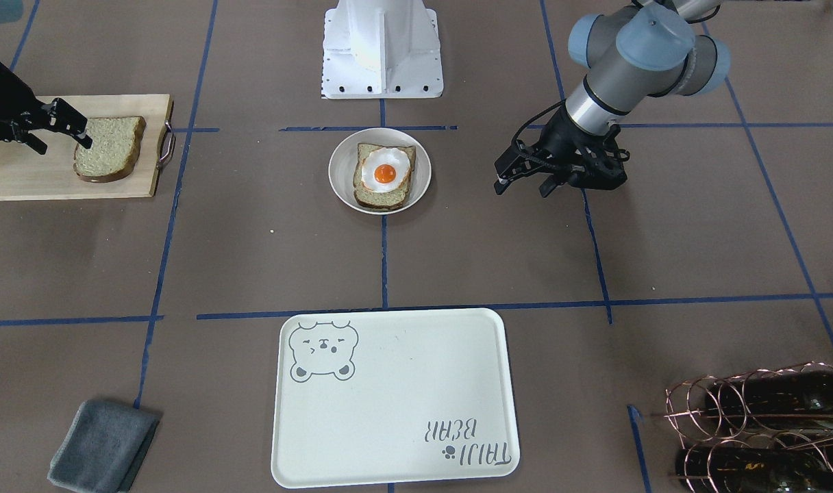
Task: Make sandwich and place on tray
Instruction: 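Move the right gripper to the bread slice while the left arm advances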
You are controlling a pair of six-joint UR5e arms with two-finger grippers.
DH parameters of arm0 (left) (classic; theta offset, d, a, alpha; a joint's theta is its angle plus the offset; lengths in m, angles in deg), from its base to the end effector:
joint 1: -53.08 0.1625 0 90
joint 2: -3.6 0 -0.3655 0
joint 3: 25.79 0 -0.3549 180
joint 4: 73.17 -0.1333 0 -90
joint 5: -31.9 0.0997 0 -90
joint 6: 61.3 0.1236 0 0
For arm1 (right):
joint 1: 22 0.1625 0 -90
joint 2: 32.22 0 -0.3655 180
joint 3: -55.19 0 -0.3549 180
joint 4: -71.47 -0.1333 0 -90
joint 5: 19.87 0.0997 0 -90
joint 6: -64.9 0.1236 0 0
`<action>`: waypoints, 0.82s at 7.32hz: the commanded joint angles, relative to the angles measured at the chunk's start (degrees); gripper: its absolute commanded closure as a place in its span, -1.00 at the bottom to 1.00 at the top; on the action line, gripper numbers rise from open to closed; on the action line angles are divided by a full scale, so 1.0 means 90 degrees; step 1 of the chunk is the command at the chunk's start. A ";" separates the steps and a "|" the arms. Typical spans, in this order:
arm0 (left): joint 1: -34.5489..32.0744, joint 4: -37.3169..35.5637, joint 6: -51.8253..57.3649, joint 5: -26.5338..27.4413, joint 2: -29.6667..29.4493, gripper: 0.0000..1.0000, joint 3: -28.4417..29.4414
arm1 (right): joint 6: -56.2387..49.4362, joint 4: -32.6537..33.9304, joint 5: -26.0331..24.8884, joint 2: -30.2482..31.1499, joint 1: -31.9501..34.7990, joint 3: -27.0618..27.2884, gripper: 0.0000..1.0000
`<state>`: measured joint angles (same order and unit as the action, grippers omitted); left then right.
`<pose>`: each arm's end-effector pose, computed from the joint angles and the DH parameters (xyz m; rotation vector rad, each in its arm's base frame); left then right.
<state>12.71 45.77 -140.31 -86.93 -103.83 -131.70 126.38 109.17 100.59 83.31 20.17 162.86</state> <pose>0.3699 -0.4112 0.2783 0.0530 1.1517 -0.1815 -0.2044 -0.2805 0.5471 0.0263 -0.9075 0.0156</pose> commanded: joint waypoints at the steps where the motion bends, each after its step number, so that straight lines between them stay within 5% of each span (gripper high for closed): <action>1: -0.0007 -0.0003 0.0000 0.0000 -0.0008 -1.00 0.0000 | 0.0024 -0.0039 -0.0084 0.0006 -0.0271 -0.0069 -0.62; 6: -0.0017 -0.0003 0.0000 0.0000 -0.0008 -1.00 0.0019 | 0.0004 -0.0039 0.0121 0.0162 -0.0458 -0.0069 -0.18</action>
<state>12.57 45.74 -140.29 -86.93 -103.89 -131.57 126.44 108.85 101.14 84.42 16.13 162.24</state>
